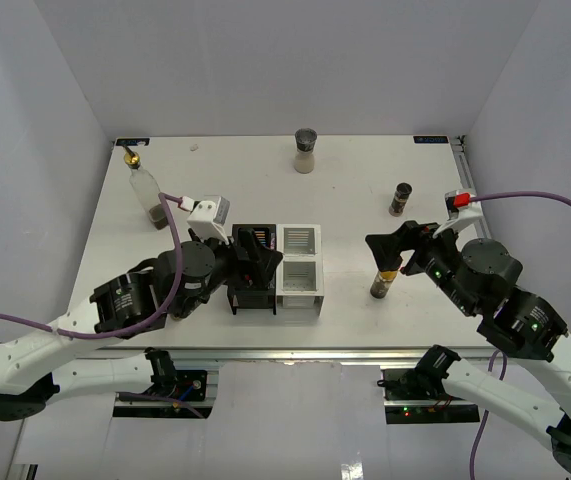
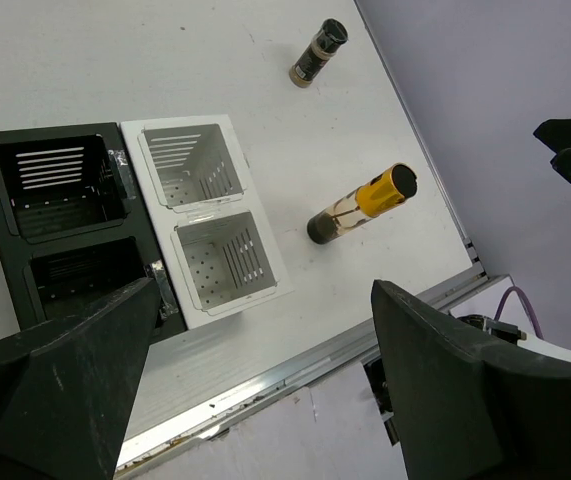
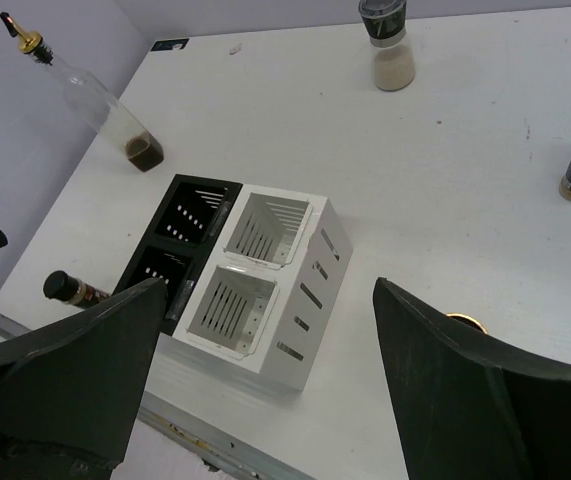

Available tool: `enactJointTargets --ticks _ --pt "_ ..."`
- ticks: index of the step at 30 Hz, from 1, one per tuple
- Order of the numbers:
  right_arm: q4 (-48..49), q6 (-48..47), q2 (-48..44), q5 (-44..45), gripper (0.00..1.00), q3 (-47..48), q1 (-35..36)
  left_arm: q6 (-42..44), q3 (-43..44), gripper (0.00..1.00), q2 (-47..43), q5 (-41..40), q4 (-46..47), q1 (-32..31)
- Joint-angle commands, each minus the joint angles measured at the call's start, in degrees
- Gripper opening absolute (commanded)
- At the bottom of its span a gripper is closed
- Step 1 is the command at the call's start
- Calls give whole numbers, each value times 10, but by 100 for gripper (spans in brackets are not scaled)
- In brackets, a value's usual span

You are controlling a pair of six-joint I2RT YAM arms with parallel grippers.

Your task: Organize the condiment bottles

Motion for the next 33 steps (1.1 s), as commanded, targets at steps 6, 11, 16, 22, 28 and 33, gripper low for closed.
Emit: enactJointTargets --ticks 6,11,16,22,28,33 --pt "38 -3 -8 -4 90 -9 1 -5 25 98 -6 2 -11 -2" --pt "33 -5 -15 3 90 -13 1 -10 22 98 7 -7 -22 -2" --pt "33 -11 -22 11 90 -21 2 -21 27 98 28 -23 -40 -2" --pt "16 -28 -25 31 90 -38 2 -45 23 98 37 -64 -72 -2" --pt "-56 -26 35 128 94 -36 2 -75 21 98 47 -81 -107 3" --pt "-75 -19 65 164 95 -60 1 -89 18 98 56 -73 -135 14"
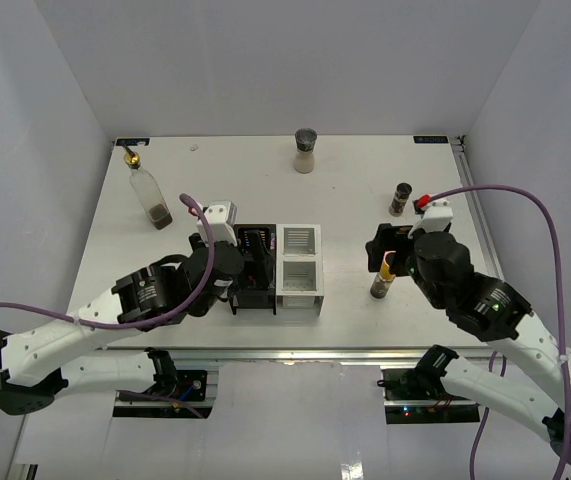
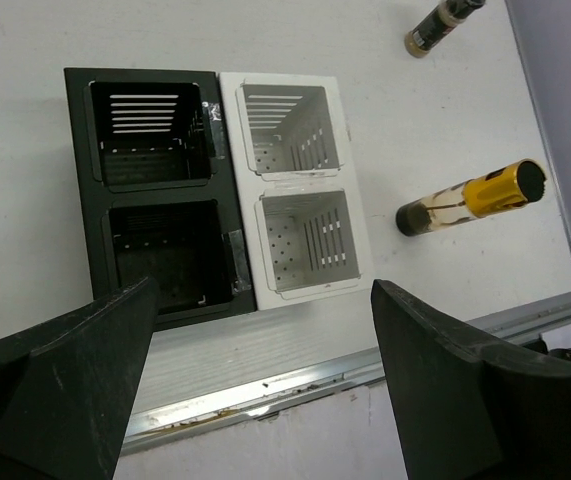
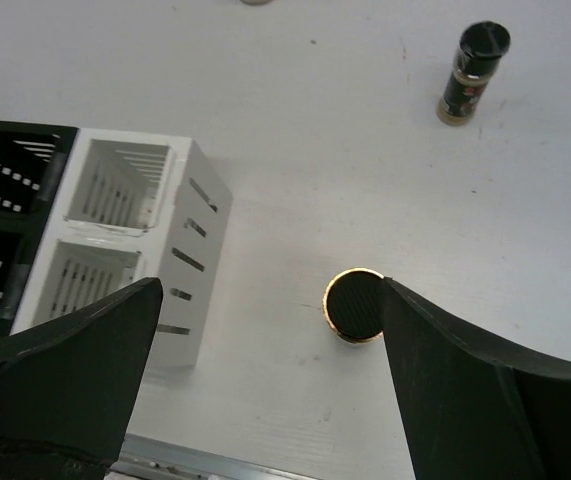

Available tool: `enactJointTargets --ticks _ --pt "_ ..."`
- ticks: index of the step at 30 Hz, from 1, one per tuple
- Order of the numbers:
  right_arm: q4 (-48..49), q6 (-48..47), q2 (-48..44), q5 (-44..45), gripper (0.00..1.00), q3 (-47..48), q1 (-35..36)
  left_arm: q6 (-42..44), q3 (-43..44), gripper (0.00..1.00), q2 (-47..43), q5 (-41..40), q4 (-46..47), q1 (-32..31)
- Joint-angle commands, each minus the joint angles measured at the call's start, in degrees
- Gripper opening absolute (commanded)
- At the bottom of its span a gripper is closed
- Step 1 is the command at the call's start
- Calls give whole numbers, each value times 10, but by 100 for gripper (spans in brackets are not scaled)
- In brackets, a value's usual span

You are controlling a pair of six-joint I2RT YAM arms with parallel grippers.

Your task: Organize the condiment bottles

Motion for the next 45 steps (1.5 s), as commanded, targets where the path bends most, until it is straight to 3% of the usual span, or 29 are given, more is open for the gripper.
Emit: enactJointTargets --ticks 1,9,21,29,32,39,44,45 --pt "-26 4 17 62 96 -21 1 -23 8 98 2 -6 -38 9" --pt "-55 41 45 119 98 -58 1 -24 -17 98 -34 4 -29 10" --pt "50 -5 82 84 100 -130 -44 -33 -43 98 -67 25 -21 10" --pt "128 -38 106 57 90 -153 -66 -34 -51 98 -75 22 -23 10" --pt "134 -40 110 52 83 -155 -69 -33 -52 98 -80 22 -20 10" --pt "123 -41 116 62 45 -147 -74 -32 -63 98 -90 19 -15 10" --pt "107 -56 116 44 27 -120 -75 -31 -56 98 -88 18 -15 10" --pt "106 -62 117 39 20 -117 -75 -30 -53 98 -88 17 -15 10"
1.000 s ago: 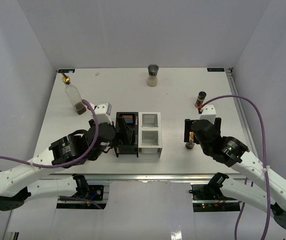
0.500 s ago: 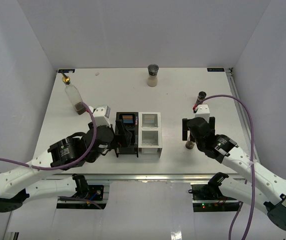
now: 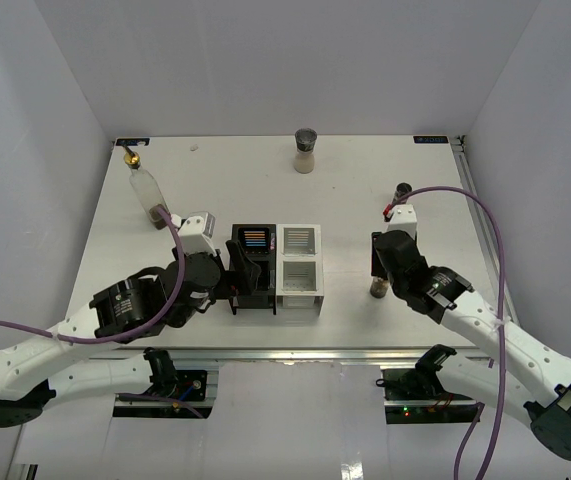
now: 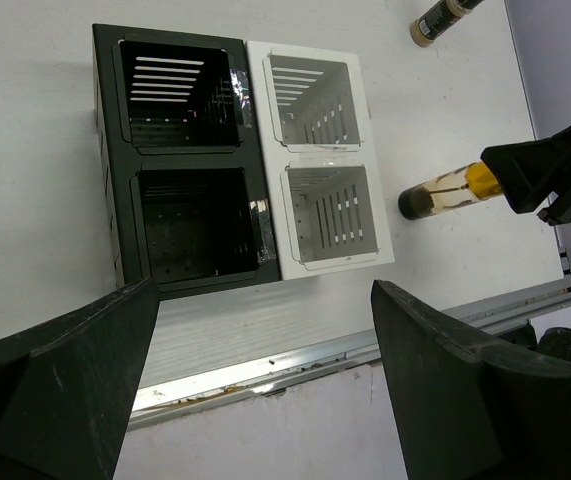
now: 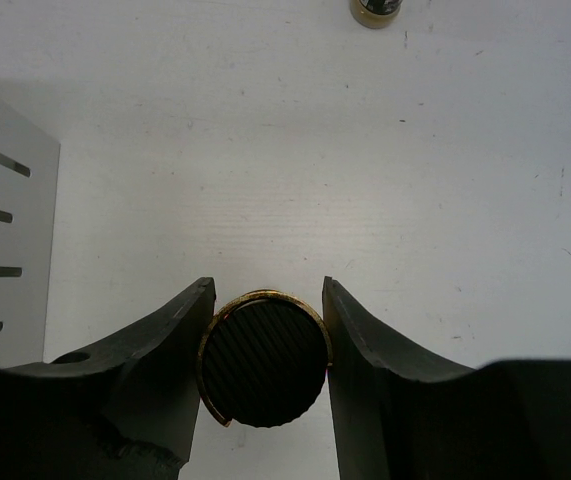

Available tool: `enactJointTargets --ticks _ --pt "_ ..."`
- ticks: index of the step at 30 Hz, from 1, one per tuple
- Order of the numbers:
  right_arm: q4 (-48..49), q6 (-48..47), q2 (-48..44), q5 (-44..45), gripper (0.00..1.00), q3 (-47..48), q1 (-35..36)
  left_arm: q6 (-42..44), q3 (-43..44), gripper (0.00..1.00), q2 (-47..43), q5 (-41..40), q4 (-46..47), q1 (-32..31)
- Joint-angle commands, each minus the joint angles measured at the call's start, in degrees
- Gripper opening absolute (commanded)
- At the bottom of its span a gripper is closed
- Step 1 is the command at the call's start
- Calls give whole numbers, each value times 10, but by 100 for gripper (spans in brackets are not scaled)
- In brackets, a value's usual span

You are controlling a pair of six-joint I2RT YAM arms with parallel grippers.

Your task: Organize the condiment bottles

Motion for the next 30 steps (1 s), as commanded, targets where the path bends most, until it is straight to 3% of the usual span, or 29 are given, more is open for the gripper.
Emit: enactJointTargets --ticks 1,7,18,24,30 --pt "-1 -25 4 -8 8 38 -3 0 7 98 -5 -2 7 3" --pt "-3 -76 20 -66 8 125 -3 9 32 98 4 -5 -1 3" --pt "3 -122 107 -189 8 377 -2 14 54 98 46 -17 -22 17" --pt "38 -114 173 -272 8 439 1 25 58 98 55 -5 -11 18" --pt "68 -111 224 -284 8 435 21 32 62 98 53 -6 -10 19"
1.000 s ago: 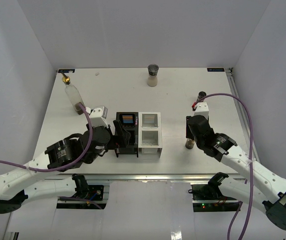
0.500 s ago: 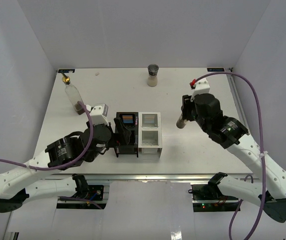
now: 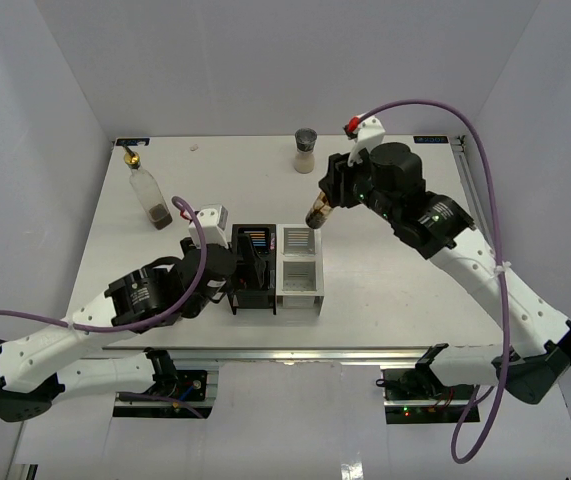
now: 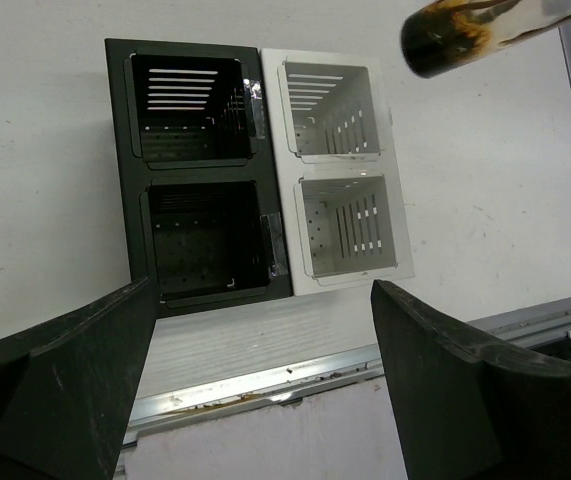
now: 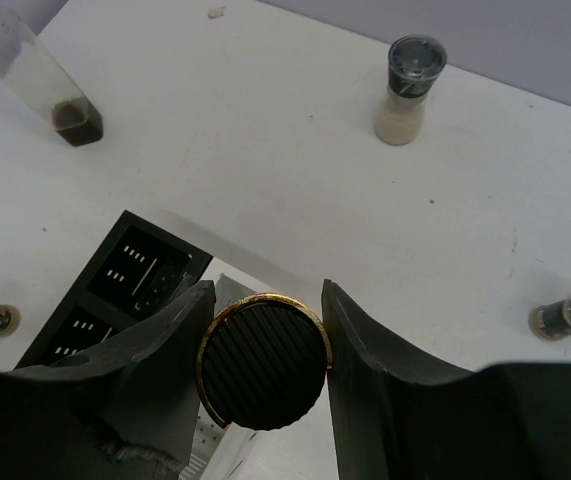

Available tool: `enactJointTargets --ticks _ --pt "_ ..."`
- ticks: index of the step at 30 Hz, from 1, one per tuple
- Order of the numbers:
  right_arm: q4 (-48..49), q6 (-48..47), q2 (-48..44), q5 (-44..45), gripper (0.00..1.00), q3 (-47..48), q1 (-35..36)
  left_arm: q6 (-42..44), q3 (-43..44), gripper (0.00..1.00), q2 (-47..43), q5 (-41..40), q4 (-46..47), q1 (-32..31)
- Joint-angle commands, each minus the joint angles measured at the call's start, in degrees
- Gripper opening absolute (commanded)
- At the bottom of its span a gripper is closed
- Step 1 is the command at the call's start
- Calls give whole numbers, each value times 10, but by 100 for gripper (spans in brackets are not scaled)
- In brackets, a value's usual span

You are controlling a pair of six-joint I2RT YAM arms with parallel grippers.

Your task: Organize the condiment bottles

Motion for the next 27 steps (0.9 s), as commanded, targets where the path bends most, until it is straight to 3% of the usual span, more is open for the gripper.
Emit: enactJointTargets --ticks 1,6,10,18,27 --pt "68 -3 19 -30 8 7 15 16 26 98 -7 0 5 4" --pt "90 -3 40 -31 8 -16 26 15 40 98 -4 -26 -7 16" --pt "119 -5 43 -29 8 -59 28 32 67 98 6 -43 -10 64" --pt "217 -23 38 -36 8 -160 31 154 119 98 97 29 27 260" --pt "304 -47 51 -39 8 -222 31 202 112 98 149 98 118 436"
